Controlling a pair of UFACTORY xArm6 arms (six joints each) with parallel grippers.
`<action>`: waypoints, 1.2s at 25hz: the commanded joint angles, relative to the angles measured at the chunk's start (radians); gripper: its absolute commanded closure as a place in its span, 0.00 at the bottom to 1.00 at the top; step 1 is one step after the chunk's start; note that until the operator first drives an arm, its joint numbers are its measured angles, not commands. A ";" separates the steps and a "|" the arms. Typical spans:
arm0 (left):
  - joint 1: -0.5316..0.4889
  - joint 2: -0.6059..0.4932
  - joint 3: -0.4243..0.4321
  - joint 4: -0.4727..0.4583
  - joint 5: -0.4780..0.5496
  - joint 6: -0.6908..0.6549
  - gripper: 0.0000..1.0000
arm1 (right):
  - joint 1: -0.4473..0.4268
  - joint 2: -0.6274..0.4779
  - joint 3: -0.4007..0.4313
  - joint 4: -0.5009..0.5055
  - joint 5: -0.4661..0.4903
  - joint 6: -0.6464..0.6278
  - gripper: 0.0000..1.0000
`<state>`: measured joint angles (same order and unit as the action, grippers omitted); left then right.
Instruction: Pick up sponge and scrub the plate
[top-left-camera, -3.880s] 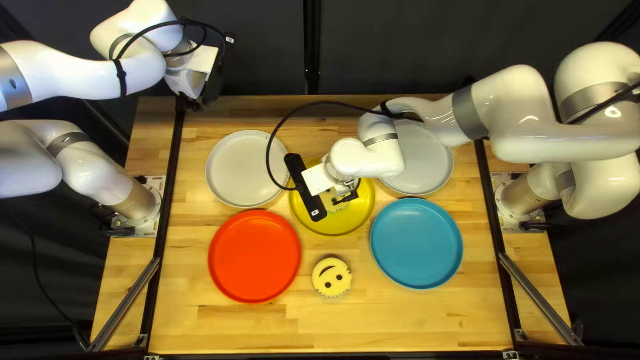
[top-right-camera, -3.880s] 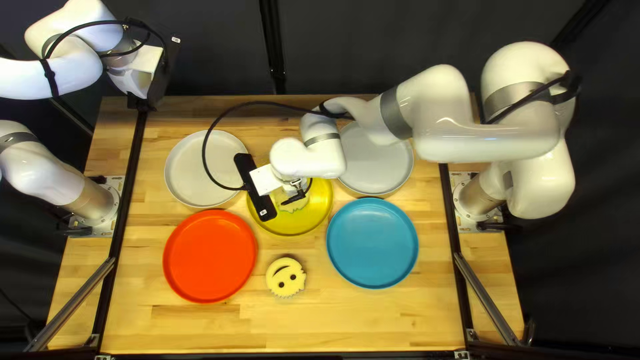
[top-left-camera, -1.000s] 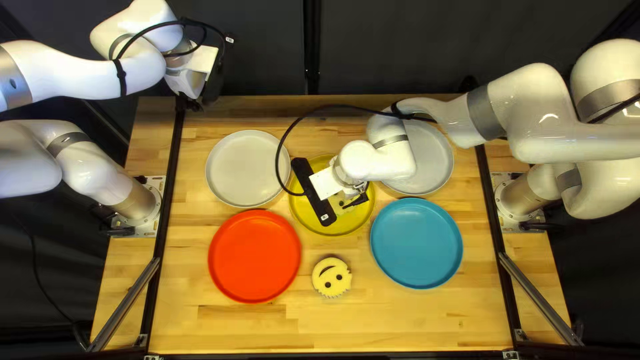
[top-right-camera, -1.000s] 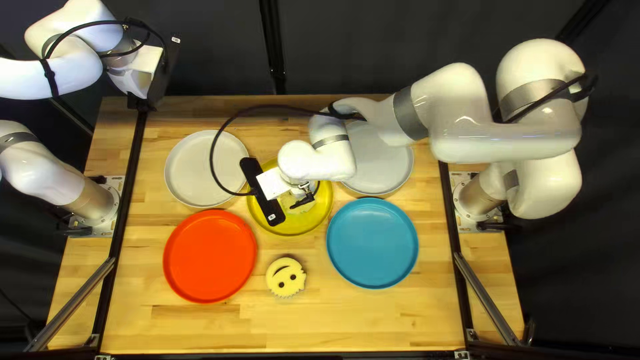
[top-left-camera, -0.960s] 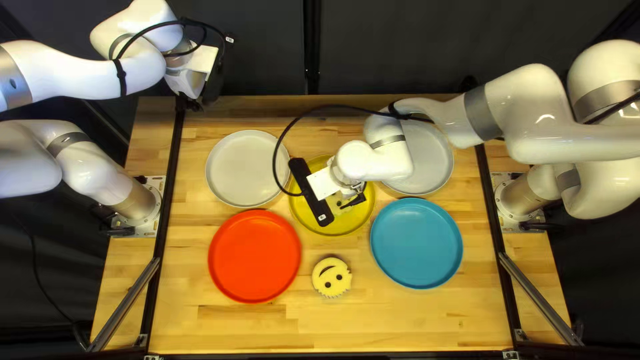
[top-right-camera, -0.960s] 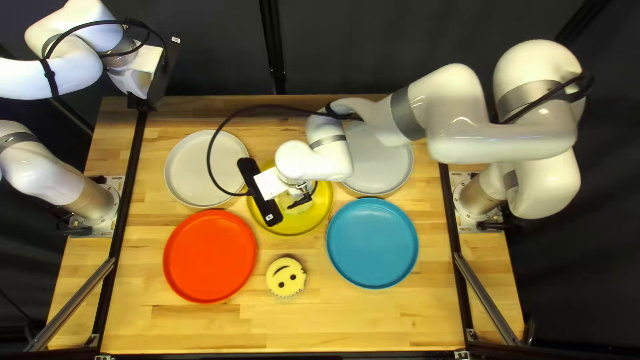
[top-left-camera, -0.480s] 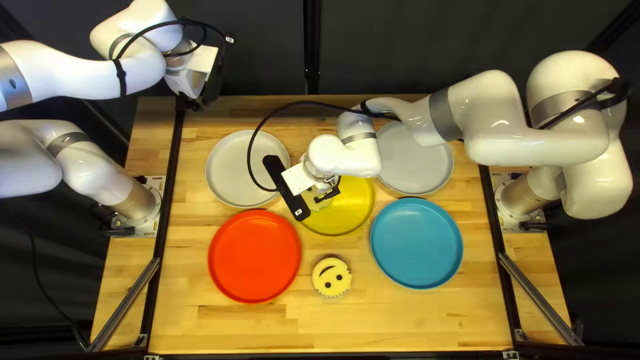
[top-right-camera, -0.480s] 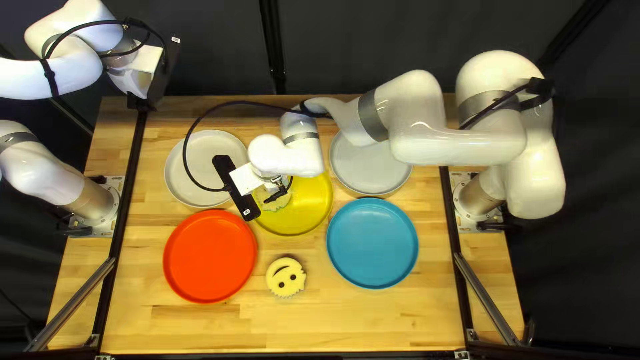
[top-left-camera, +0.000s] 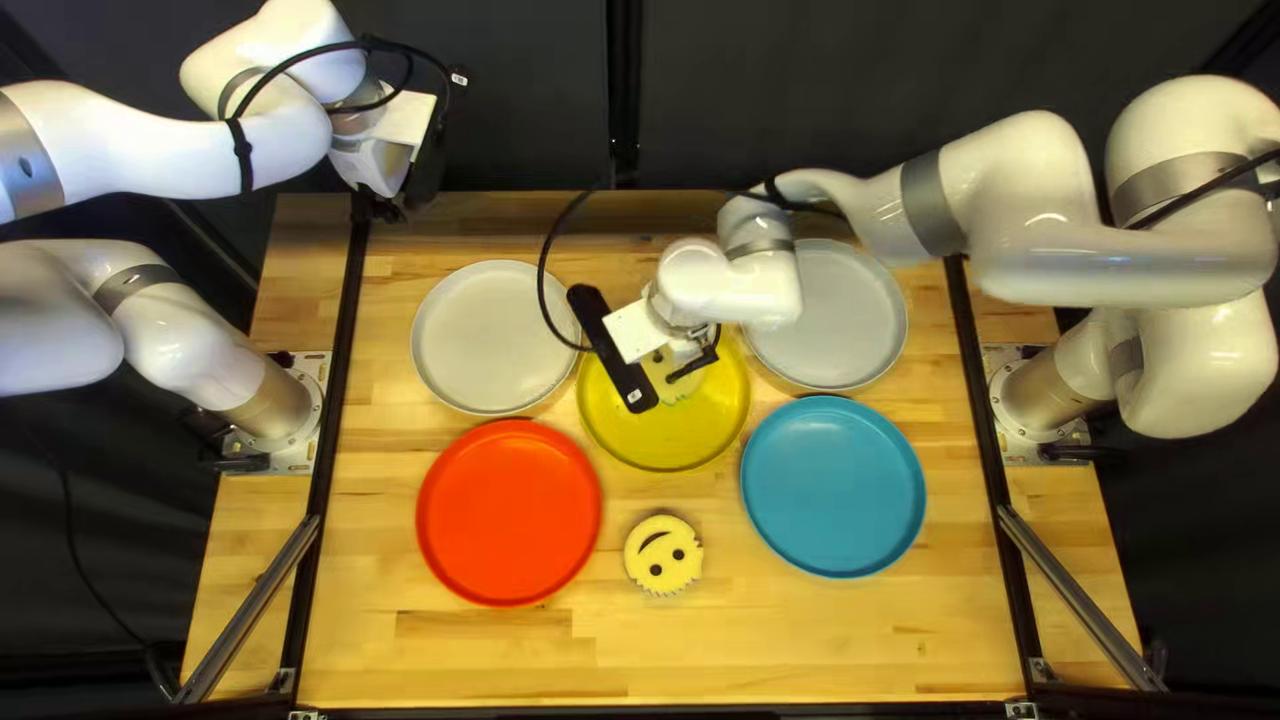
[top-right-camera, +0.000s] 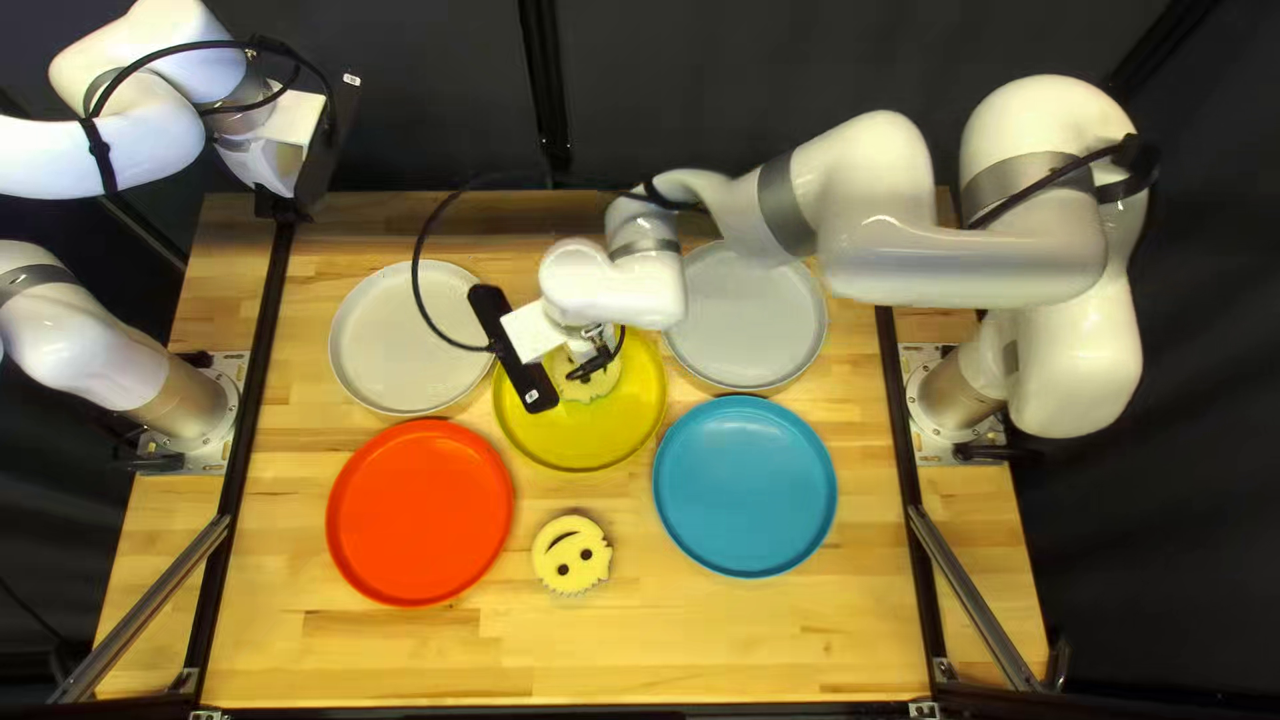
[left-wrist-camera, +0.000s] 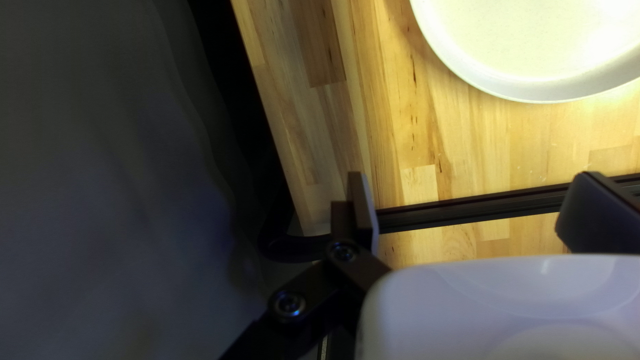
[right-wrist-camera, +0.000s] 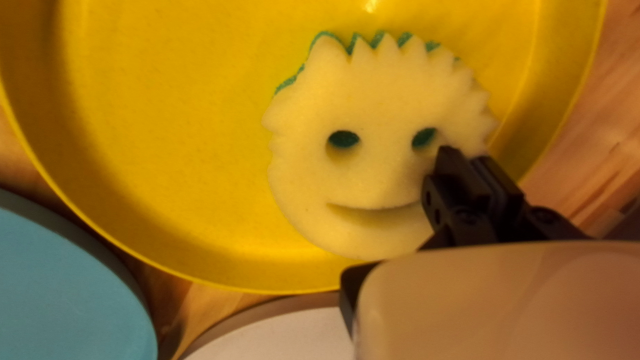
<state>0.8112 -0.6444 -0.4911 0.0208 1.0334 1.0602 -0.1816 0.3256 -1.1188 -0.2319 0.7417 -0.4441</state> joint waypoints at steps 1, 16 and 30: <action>0.000 0.000 0.000 0.000 0.000 0.000 0.00 | -0.084 0.016 -0.049 0.038 0.029 -0.065 1.00; 0.000 0.000 0.000 0.000 0.000 0.000 0.00 | -0.268 0.196 -0.257 0.071 0.080 -0.027 0.00; 0.000 0.000 0.000 0.000 0.000 0.000 0.00 | -0.433 -0.253 0.149 0.145 0.175 -0.135 0.00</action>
<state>0.8112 -0.6444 -0.4911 0.0208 1.0334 1.0602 -0.5697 0.1496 -1.0275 -0.1015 0.8751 -0.5430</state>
